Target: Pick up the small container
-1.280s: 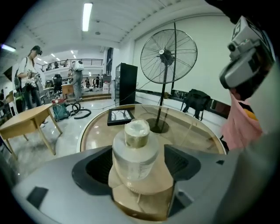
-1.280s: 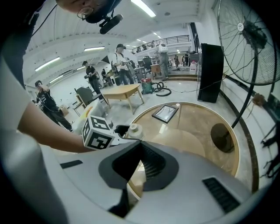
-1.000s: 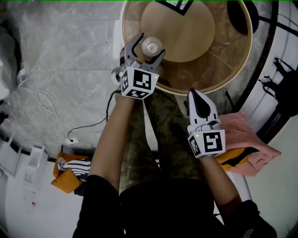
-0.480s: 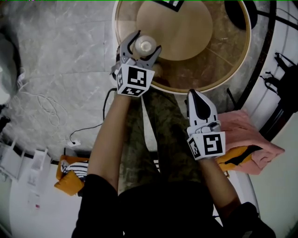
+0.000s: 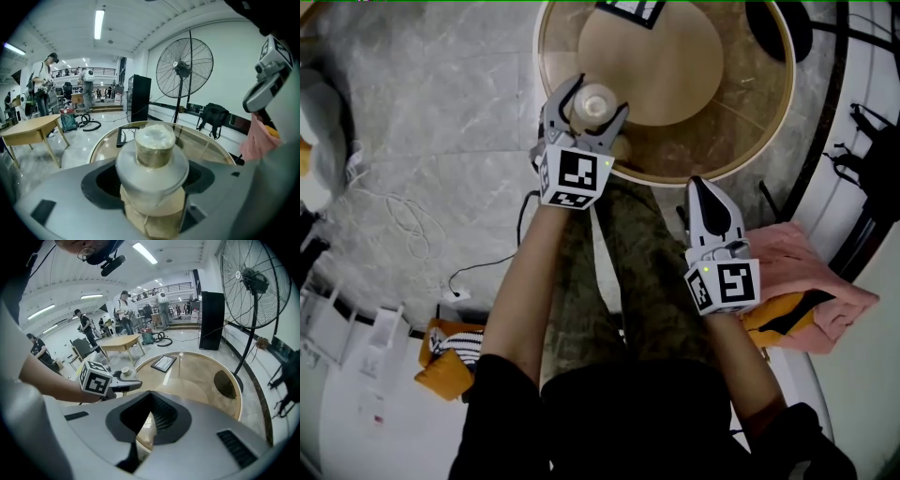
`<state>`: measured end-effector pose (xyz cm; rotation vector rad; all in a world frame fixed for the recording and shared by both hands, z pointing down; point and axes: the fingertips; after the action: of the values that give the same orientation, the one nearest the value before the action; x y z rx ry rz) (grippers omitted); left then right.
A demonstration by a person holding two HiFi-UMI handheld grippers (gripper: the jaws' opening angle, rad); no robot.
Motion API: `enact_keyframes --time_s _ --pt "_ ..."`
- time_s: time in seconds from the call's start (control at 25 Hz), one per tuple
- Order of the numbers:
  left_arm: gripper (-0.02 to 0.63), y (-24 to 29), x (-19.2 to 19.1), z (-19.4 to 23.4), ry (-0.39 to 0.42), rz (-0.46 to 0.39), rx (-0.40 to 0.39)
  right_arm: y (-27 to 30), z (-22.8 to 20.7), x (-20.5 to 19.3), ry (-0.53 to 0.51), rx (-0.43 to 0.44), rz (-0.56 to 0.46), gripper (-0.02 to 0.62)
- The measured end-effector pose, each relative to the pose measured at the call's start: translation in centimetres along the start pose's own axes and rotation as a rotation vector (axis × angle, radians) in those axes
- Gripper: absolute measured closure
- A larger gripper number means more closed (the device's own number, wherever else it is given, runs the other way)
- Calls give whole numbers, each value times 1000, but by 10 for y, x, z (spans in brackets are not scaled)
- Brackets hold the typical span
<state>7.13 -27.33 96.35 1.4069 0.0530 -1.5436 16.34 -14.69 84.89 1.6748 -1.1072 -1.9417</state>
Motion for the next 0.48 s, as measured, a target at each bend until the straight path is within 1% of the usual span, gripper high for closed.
enact_keyframes --time_s 0.08,0.24,0.32,0.48 --pt "252 -11 11 -7 -6 -4 -2 -8 -3 9 3 -11 -15 574" --pt "253 -40 42 -19 -56 -20 -2 -25 -9 34 16 -38 -56 574" --pt "253 -57 58 -28 -66 -23 1 -38 -12 49 19 -47 -71 574" --pt "253 -91 96 -46 -23 -35 4 -67 -21 84 12 -74 -109 574"
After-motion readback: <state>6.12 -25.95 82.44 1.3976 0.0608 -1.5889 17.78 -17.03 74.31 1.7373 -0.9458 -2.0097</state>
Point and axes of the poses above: the fingertips, and each gripper's own axes: y forward along the fingers, z to its left, x out of its top, and after that the axes turned 15 degrees about -y, right-handed
